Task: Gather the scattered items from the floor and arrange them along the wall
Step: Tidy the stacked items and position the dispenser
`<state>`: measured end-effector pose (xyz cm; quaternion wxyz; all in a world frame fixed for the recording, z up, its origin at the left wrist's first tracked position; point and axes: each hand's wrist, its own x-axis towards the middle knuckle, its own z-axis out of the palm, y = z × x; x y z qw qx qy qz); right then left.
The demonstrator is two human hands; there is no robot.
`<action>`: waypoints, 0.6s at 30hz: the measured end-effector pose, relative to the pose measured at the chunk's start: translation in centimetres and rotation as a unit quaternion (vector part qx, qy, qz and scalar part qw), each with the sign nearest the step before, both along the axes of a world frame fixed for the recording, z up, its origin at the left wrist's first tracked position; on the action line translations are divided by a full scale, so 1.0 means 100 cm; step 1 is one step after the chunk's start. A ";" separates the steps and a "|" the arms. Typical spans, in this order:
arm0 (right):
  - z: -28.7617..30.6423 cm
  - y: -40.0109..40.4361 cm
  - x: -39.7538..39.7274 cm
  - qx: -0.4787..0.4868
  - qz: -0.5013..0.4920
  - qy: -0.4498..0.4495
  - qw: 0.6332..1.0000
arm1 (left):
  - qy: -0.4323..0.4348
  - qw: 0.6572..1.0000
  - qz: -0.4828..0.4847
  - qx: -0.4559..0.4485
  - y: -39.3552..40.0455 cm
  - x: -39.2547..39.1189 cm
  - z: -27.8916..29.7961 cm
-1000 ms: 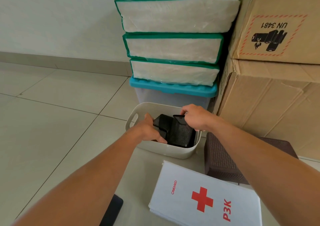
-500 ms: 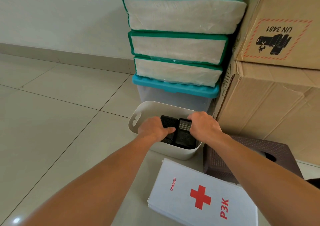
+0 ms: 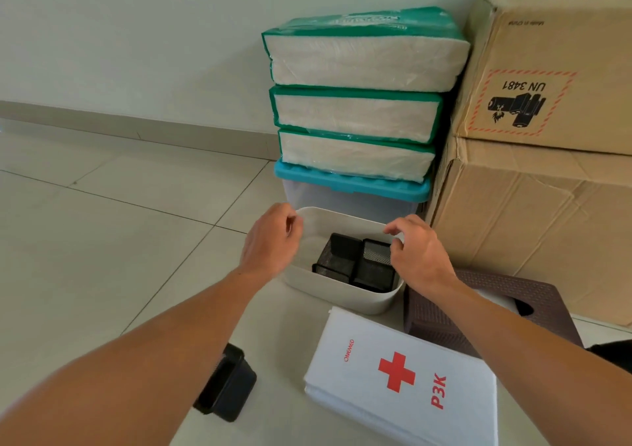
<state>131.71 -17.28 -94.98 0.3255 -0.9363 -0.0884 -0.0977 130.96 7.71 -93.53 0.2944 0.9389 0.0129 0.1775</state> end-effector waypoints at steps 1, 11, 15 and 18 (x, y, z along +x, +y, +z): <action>0.004 0.005 -0.001 -0.005 0.014 -0.006 1.000 | -0.004 1.000 0.000 0.021 0.010 -0.009 0.001; 0.036 0.081 -0.046 -0.165 0.220 0.067 0.959 | 0.464 0.863 -0.041 0.194 0.078 -0.107 -0.011; 0.040 0.096 -0.066 -0.200 0.267 0.110 0.936 | 0.566 0.799 -0.039 0.200 0.071 -0.113 -0.004; 0.042 0.100 -0.073 -0.213 0.302 0.148 0.917 | 0.578 0.778 -0.048 0.241 0.060 -0.113 0.009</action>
